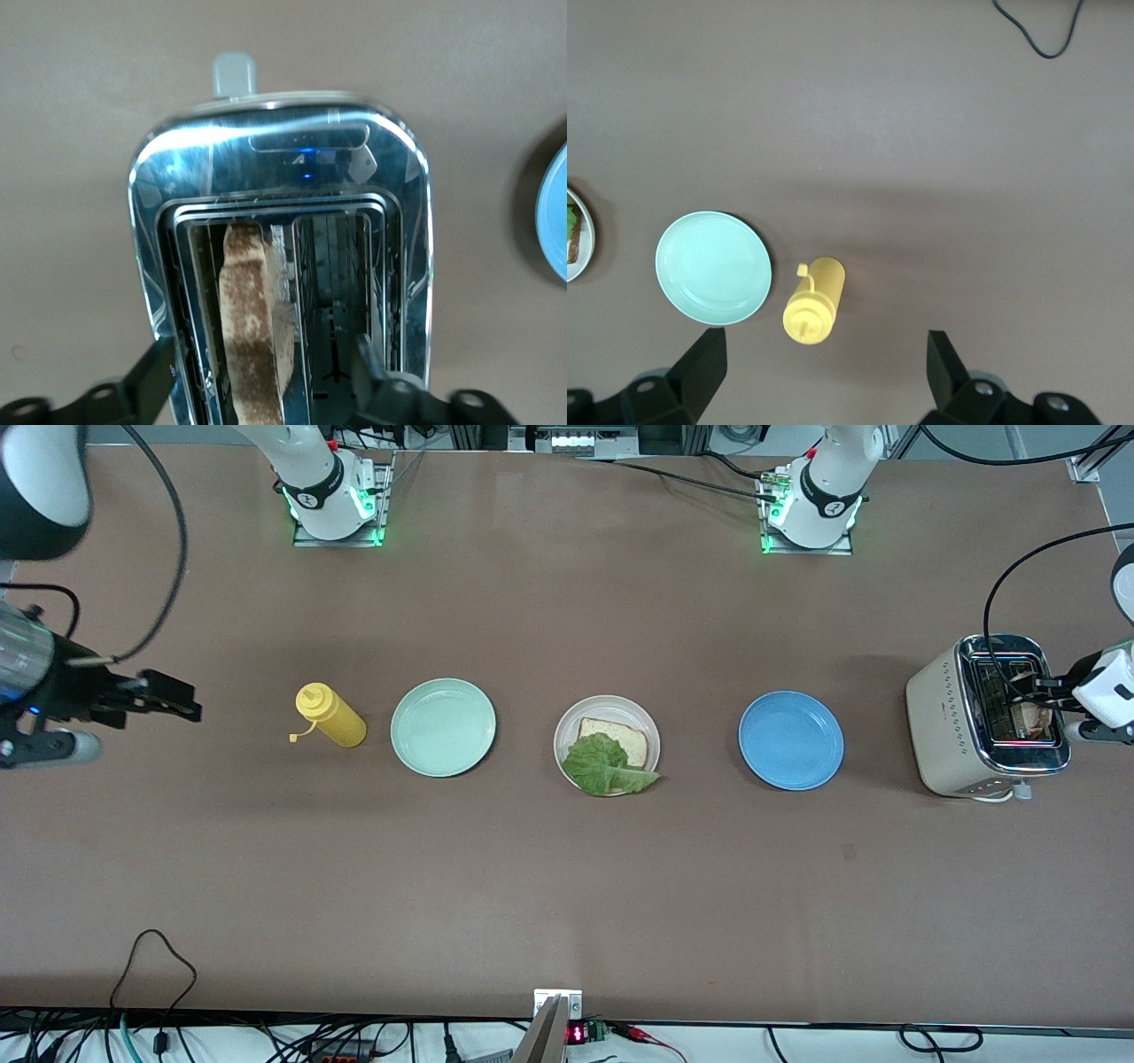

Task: Make sandwich in beige plate with both arms
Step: 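Grasp the bread slice in the toaster with the left gripper and lift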

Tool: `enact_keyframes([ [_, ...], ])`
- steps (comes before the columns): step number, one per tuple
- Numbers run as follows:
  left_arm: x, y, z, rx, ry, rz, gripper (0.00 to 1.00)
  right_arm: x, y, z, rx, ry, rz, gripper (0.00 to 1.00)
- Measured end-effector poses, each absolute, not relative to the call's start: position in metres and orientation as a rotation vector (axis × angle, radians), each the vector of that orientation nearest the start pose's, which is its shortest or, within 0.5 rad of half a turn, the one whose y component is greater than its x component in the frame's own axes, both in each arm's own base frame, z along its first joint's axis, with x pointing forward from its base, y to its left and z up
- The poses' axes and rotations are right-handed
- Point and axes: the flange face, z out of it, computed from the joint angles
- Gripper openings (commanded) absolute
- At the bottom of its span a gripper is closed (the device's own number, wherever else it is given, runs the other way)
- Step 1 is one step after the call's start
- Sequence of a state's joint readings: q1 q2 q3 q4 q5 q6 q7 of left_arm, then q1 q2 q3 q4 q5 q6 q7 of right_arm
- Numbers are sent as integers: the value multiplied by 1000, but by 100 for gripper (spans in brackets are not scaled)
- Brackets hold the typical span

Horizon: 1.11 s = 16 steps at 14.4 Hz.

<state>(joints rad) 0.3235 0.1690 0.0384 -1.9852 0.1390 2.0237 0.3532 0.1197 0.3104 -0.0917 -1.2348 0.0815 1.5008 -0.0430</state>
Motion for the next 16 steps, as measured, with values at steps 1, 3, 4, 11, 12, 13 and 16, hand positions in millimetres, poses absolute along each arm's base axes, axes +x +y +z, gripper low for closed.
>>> enact_keyframes([
  [1,531,213,369,-3059,94,264,20,631,30,598,-3089,-98,59,100],
  [3,528,217,368,-3061,112,271,10,614,28,609,-3109,-13,52,100],
  [4,527,218,368,-3062,126,271,8,604,34,614,-3120,10,44,100],
  [11,535,214,397,-3056,157,256,5,545,49,610,-3137,33,-51,100],
  [12,536,214,410,-3057,156,276,5,543,47,609,-3137,39,-54,100],
  [13,538,214,423,-3058,154,298,5,543,44,609,-3137,45,-56,100],
  [16,539,211,466,-3063,151,358,5,544,41,609,-3135,54,-64,100],
])
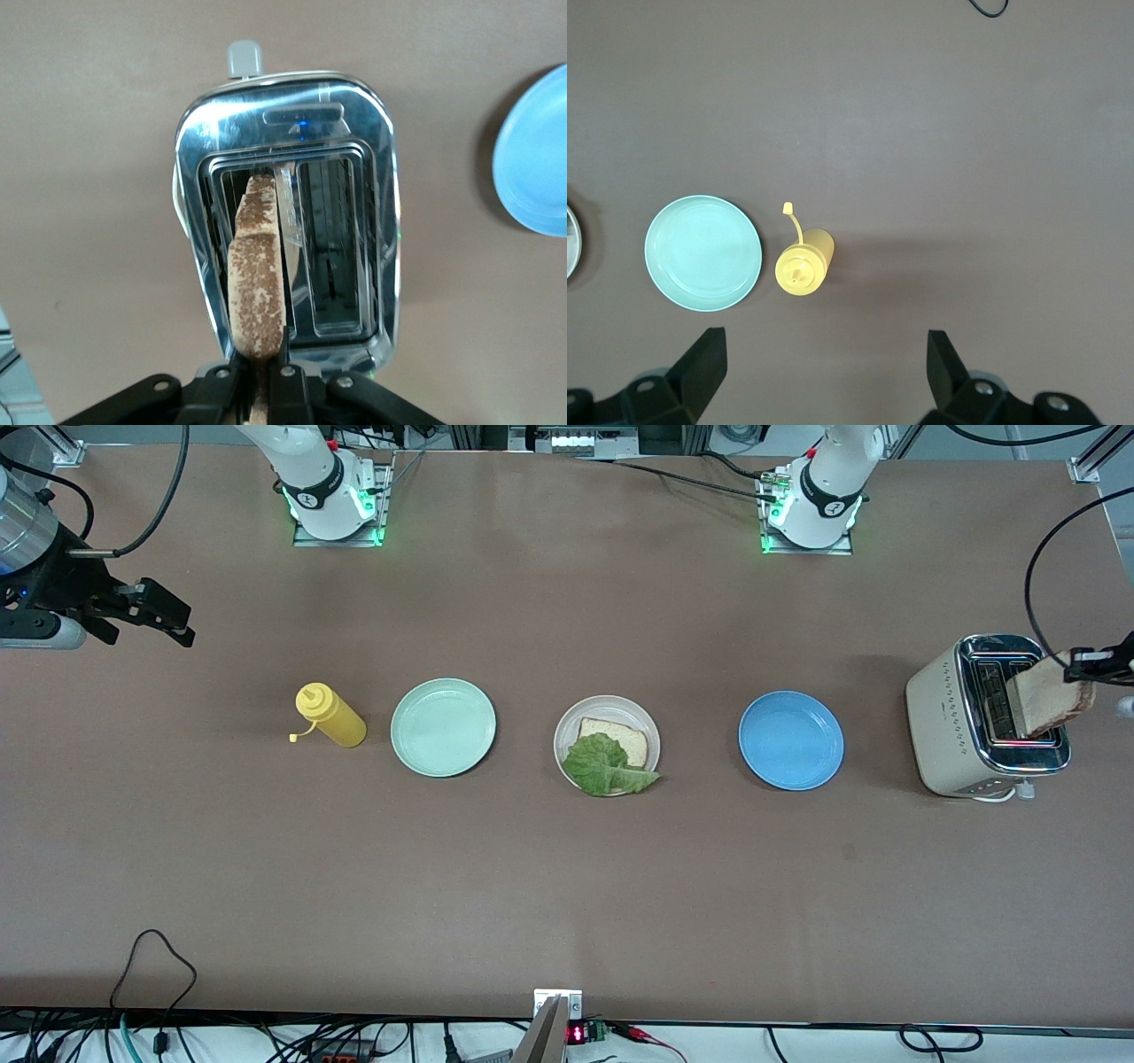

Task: Make sandwich in beige plate with both arms
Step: 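Grasp the bread slice in the toaster with the left gripper and lift, then carry the bread slice with the left gripper over the beige plate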

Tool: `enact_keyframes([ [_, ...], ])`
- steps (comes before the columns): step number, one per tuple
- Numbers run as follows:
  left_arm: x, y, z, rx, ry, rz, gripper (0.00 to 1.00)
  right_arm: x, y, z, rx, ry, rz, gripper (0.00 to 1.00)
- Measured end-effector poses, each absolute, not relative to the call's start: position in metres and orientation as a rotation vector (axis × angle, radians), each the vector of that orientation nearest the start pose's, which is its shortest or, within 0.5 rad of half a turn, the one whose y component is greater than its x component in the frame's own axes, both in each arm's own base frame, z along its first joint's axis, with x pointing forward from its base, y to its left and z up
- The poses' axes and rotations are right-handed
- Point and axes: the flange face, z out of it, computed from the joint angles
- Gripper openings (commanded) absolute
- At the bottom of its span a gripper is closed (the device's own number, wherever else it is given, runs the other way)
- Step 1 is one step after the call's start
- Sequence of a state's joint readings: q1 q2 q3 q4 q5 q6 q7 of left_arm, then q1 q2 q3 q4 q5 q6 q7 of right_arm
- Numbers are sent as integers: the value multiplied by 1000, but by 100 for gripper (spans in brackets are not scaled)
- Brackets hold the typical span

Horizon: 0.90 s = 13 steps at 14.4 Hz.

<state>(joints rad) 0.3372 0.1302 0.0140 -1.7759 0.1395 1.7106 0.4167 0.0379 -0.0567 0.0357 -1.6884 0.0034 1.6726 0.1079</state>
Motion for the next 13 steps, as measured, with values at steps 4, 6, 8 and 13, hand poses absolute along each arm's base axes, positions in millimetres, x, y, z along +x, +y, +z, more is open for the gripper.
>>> enact_keyframes([
  [4,551,162,521,-3059,266,417,4,543,40,608,-3136,56,-58,100],
  [6,560,125,531,-3049,355,410,4,543,42,608,-3136,45,-56,100],
  [8,568,81,524,-3050,432,441,2,543,45,608,-3137,29,-55,100],
  [13,584,-46,477,-3348,407,608,0,543,46,608,-3138,23,-54,100],
])
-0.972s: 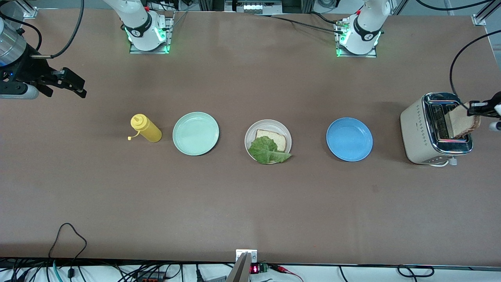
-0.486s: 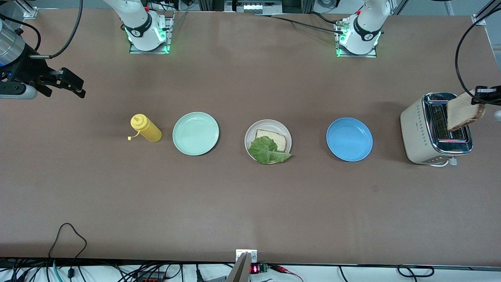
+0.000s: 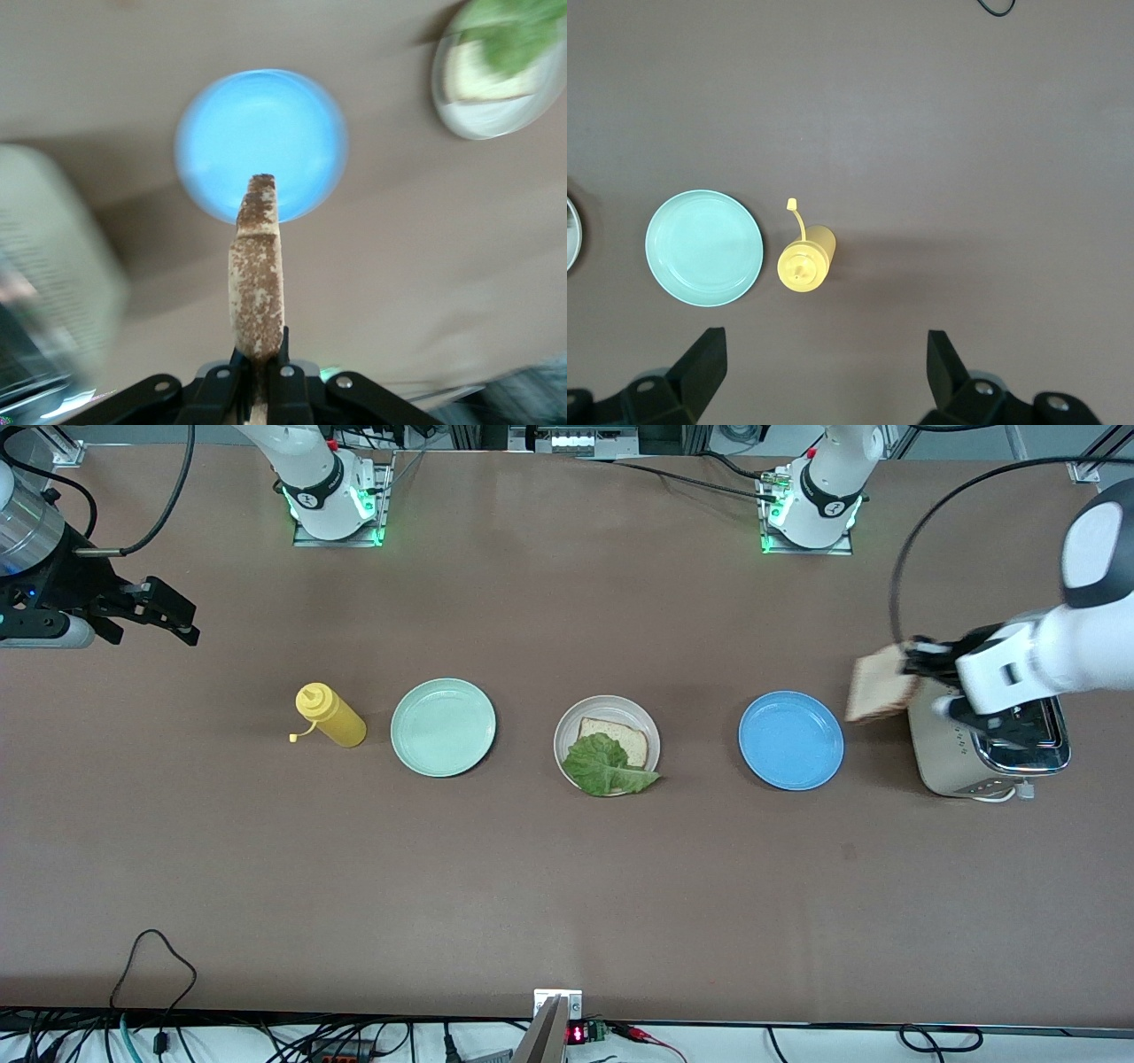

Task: Make sandwich in beige plate with both arms
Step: 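Carry the bread slice with the left gripper over the beige plate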

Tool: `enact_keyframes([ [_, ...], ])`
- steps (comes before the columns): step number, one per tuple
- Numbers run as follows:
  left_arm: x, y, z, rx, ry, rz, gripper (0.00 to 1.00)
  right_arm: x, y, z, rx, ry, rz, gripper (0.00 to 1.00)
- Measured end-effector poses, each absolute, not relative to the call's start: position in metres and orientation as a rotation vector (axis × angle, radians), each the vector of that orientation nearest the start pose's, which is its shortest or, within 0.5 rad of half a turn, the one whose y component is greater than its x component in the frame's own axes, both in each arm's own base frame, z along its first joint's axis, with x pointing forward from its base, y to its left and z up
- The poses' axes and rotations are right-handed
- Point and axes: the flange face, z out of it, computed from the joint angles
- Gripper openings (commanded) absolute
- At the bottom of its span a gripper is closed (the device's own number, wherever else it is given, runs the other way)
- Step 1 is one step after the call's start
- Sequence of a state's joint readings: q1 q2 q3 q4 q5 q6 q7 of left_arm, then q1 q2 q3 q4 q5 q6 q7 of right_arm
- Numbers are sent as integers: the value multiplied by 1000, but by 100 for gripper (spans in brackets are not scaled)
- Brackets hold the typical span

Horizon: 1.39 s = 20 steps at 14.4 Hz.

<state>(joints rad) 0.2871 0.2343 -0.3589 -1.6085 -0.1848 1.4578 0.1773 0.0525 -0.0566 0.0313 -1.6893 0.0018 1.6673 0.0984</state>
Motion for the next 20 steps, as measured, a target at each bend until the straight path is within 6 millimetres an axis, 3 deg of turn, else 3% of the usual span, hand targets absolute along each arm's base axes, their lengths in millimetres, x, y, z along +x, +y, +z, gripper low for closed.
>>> enact_keyframes([
  [2,597,-74,457,-3544,280,648,0,543,46,608,-3138,22,-54,100],
  [5,622,-92,422,-3816,69,702,0,543,46,608,-3139,23,-54,100],
  [7,637,-103,391,-3930,-96,676,0,543,46,608,-3140,22,-54,100],
  [9,644,-130,361,-4000,-255,626,0,542,50,608,-3142,12,-54,100],
  [12,638,-193,323,-4045,-260,552,0,542,55,608,-3143,-1,-58,100],
  [14,630,-222,294,-4079,-240,494,0,544,53,610,-3142,1,-72,100],
  [16,618,-237,265,-4095,-233,431,0,553,50,615,-3139,-6,-96,100],
  [20,588,-237,208,-4182,-189,391,0,566,45,616,-3137,-20,-98,100],
])
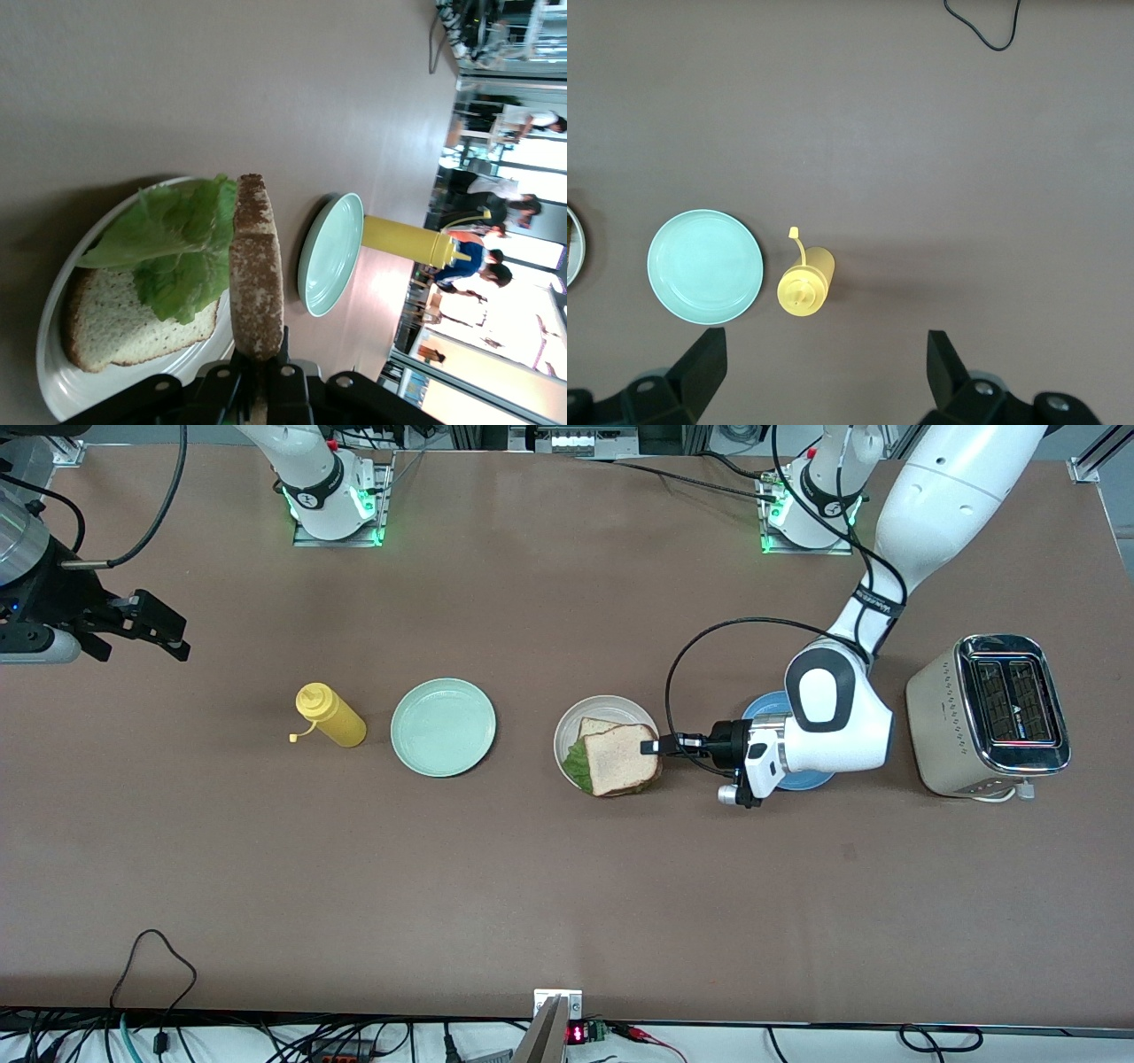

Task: Make sandwich in beige plate with both arms
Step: 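Carry the bread slice with the left gripper over the beige plate, then lay the bread slice on the lettuce and open the left gripper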

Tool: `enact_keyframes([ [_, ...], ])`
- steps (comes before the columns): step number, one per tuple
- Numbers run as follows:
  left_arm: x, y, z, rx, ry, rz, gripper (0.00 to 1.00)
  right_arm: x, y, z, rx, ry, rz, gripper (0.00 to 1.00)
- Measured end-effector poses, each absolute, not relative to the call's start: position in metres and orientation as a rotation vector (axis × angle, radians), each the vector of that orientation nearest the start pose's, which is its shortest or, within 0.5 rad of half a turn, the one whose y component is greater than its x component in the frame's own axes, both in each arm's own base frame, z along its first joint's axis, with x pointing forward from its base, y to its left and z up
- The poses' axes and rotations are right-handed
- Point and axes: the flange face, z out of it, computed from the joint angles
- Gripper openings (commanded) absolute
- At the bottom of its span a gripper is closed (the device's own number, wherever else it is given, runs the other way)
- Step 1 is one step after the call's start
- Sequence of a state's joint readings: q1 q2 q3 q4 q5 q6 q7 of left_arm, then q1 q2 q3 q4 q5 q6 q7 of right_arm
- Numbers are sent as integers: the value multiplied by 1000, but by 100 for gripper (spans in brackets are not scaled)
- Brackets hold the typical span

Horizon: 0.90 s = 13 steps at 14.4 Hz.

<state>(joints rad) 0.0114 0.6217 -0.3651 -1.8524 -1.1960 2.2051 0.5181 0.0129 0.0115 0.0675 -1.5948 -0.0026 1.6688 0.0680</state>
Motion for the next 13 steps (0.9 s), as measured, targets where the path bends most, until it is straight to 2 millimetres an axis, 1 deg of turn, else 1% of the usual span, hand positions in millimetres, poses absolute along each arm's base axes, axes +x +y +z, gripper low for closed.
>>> enact_keyframes([
  [2,569,-238,179,2023,60,-167,2,564,44,616,-3139,-17,-78,100],
  [3,563,-238,169,2016,47,-161,11,563,41,615,-3140,-11,-58,100],
  [4,559,-238,164,2015,41,-160,36,562,39,615,-3141,-4,-48,100],
  [5,559,-237,162,2014,40,-160,96,562,37,616,-3141,1,-45,100],
  [6,559,-237,162,2014,39,-159,100,562,36,616,-3142,4,-43,100],
  [11,562,-233,163,2016,40,-147,100,562,37,616,-3142,2,-42,100],
  [13,566,-231,171,2019,29,-127,100,562,37,616,-3142,3,-42,100],
])
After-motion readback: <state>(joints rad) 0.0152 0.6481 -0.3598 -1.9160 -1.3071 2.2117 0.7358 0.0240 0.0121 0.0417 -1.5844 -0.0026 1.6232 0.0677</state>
